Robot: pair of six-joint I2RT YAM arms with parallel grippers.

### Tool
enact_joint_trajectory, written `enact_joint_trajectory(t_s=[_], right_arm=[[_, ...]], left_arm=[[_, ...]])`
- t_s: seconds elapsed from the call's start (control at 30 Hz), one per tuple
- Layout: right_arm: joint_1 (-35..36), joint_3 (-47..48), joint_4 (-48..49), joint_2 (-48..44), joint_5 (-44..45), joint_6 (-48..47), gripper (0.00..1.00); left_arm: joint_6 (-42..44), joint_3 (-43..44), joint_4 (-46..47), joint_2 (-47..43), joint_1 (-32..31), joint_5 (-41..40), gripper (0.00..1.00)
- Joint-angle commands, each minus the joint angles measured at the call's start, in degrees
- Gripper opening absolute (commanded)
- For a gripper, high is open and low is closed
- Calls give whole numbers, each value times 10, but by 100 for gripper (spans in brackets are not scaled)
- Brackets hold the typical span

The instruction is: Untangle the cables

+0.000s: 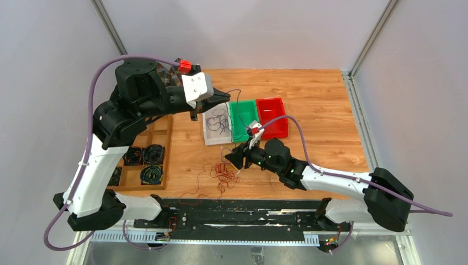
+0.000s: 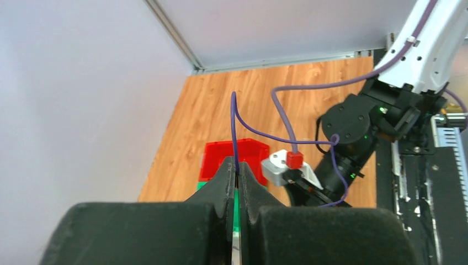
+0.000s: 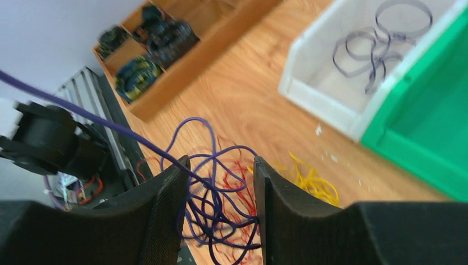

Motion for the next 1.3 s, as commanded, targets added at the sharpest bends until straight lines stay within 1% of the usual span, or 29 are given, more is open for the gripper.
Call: enact_joint_trajectory(t_s=[0.0, 0.1, 0.2, 0.3, 0.4, 0.43, 0.5, 0.7, 0.83, 0.97, 1.0, 1.1, 1.13, 1.2, 1.27], right_arm=[[-6, -52, 49, 10, 37, 21, 46], [-6, -83, 60, 15, 50, 31, 45], [-6, -102, 57, 21, 61, 36, 45], [-6, -122, 57, 27, 74, 42, 46], [-6, -142, 61, 33, 85, 53, 47], [-6, -147, 62, 35, 89, 57, 47], [-6, -160, 65, 36, 98, 66, 46], [-6, -196, 60, 21, 118, 82, 44], [-6, -219, 54, 4, 130, 91, 43], [-6, -234, 34, -16, 146, 98, 43], [-6, -238, 29, -24, 151, 99, 44], [-6, -244, 8, -67, 158, 99, 54], [-6, -244, -5, -83, 162, 98, 56], [-6, -242, -29, -117, 174, 96, 59], [-6, -241, -46, -149, 186, 90, 59]], left_arm=[[38, 26, 11, -4, -4, -33, 0], [46, 48, 11, 3, -4, -45, 0], [88, 68, 13, 5, -4, -68, 0], [129, 74, 45, 4, -4, -130, 0], [152, 59, 109, -3, -4, -201, 0], [156, 55, 126, -5, -4, -213, 0], [157, 57, 151, -5, -4, -228, 1], [165, 78, 187, 5, -4, -269, 0], [169, 79, 262, 8, -4, -315, 0], [159, 79, 298, 9, -4, -318, 1], [158, 79, 300, 10, -4, -316, 0], [149, 73, 306, 10, -4, -324, 0], [149, 70, 306, 9, -4, -324, 0], [151, 63, 324, 8, -4, -332, 0], [148, 71, 338, 13, -4, -335, 0]])
